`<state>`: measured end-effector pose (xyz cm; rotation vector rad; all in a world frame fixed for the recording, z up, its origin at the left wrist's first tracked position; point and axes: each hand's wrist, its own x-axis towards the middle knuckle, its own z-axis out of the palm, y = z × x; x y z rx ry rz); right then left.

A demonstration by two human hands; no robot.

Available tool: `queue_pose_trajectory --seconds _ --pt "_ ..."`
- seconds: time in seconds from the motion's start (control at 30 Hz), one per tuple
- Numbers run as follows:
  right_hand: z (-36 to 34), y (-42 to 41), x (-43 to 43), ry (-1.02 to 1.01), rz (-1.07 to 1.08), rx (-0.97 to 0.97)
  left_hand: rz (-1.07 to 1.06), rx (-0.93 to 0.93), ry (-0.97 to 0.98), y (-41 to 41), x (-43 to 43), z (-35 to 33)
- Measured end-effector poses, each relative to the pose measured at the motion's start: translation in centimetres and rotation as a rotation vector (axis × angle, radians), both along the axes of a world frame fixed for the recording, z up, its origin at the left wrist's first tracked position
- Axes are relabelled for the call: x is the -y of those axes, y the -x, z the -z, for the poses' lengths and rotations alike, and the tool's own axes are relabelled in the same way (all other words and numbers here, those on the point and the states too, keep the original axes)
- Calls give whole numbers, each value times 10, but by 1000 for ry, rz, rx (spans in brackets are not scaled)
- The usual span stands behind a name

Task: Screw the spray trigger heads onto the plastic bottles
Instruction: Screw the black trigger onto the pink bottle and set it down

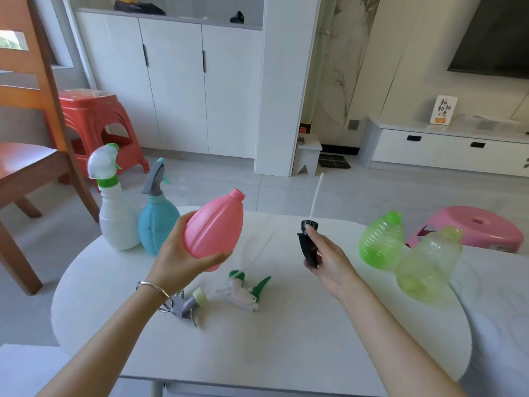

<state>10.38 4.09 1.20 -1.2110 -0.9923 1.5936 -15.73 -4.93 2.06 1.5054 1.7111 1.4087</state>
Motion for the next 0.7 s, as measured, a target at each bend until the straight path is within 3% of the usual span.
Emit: queue_pose_trajectory --seconds 0.7 --pt "-12 -48 11 -44 130 -274 113 -38 35 -38 -14 4"
